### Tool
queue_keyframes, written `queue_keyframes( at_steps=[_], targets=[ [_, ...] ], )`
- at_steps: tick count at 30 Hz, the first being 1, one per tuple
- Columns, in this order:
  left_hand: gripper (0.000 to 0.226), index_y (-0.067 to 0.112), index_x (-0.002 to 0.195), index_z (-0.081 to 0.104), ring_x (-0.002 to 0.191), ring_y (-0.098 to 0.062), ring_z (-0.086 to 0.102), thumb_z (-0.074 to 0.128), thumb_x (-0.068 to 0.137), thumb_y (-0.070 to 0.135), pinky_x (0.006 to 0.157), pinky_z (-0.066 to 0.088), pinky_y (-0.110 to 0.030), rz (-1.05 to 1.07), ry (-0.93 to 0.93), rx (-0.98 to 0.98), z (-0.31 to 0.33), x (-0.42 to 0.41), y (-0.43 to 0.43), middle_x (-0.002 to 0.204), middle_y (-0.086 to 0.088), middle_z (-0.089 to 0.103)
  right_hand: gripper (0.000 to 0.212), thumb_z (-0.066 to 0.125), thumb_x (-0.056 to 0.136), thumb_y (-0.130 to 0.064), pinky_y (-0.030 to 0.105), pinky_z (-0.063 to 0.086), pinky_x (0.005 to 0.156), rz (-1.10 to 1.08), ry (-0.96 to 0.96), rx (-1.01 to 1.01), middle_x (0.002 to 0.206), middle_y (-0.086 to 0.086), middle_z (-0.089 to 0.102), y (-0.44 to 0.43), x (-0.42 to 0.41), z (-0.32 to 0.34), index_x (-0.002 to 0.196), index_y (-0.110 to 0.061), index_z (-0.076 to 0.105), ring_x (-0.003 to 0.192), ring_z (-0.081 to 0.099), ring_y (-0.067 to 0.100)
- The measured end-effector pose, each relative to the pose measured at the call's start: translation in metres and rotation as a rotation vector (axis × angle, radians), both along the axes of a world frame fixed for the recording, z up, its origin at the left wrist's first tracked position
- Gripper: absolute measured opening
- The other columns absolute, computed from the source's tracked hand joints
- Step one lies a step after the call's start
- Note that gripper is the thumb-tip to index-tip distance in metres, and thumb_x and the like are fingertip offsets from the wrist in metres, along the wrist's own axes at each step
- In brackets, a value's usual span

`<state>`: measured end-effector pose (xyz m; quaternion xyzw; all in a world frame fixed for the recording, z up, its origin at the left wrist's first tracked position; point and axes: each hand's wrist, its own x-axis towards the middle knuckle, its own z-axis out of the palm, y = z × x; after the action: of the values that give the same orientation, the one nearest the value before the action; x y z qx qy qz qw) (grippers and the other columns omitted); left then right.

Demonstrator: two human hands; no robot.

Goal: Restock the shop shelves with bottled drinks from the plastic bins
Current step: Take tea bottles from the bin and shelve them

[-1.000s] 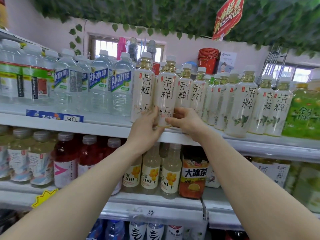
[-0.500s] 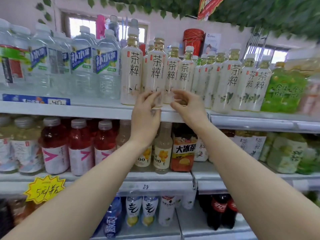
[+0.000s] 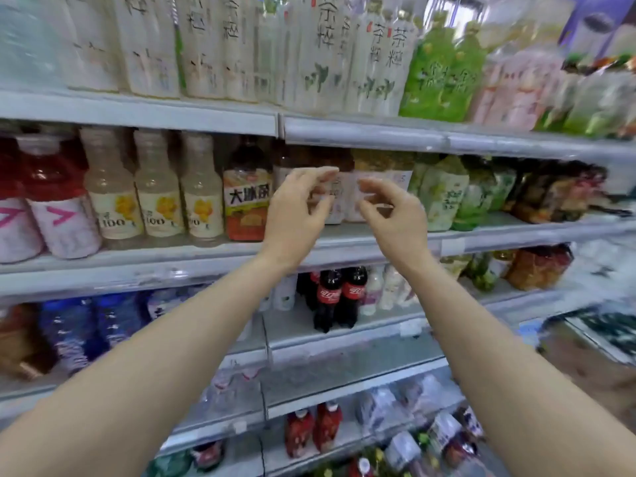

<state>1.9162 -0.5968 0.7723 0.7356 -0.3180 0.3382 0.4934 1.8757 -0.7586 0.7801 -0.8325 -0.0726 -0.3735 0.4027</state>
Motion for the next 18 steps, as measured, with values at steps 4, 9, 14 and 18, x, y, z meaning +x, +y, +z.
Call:
queue_keyframes(
  at_steps=[4,9,14,18],
  targets=[
    [0.036,0.018,0.124,0.064,0.095,-0.009,0.063,0.063,0.090,0.007,0.087,0.054,-0.033,-0.096,0.102,0.028,-0.035,-0.029,-0.080,0.113,0.001,0.060,0.028,0.067,0.094,-0.011,0.020,0.053,0.079,-0.047,0.092,0.026,0.107,-0.011,0.069,-0.080,-0.047,-0.037,0.119,-0.023,0.068,0.091,0.064,0.008],
    [0.038,0.018,0.122,0.064,0.090,-0.006,0.062,0.062,0.087,0.004,0.084,0.055,-0.026,-0.248,0.192,0.081,-0.083,-0.069,-0.179,0.111,0.002,0.060,0.028,0.068,0.092,-0.009,0.020,0.052,0.078,-0.154,0.180,0.081,0.105,-0.007,0.070,-0.175,-0.110,-0.085,0.118,-0.016,0.070,0.085,0.064,0.006],
    [0.037,0.020,0.123,0.064,0.090,-0.006,0.063,0.064,0.088,0.006,0.082,0.053,-0.021,-0.394,0.305,0.114,-0.137,-0.103,-0.270,0.112,0.004,0.060,0.025,0.066,0.093,-0.006,0.013,0.050,0.076,-0.239,0.312,0.168,0.108,-0.008,0.069,-0.253,-0.170,-0.137,0.117,-0.016,0.069,0.090,0.063,0.005],
    [0.038,0.019,0.124,0.063,0.093,-0.007,0.061,0.064,0.089,0.004,0.082,0.050,-0.014,-0.505,0.432,0.223,-0.180,-0.125,-0.325,0.115,0.002,0.060,0.030,0.067,0.091,-0.006,0.013,0.048,0.079,-0.342,0.413,0.256,0.104,-0.014,0.069,-0.301,-0.199,-0.190,0.116,-0.022,0.069,0.088,0.063,0.006]
  ],
)
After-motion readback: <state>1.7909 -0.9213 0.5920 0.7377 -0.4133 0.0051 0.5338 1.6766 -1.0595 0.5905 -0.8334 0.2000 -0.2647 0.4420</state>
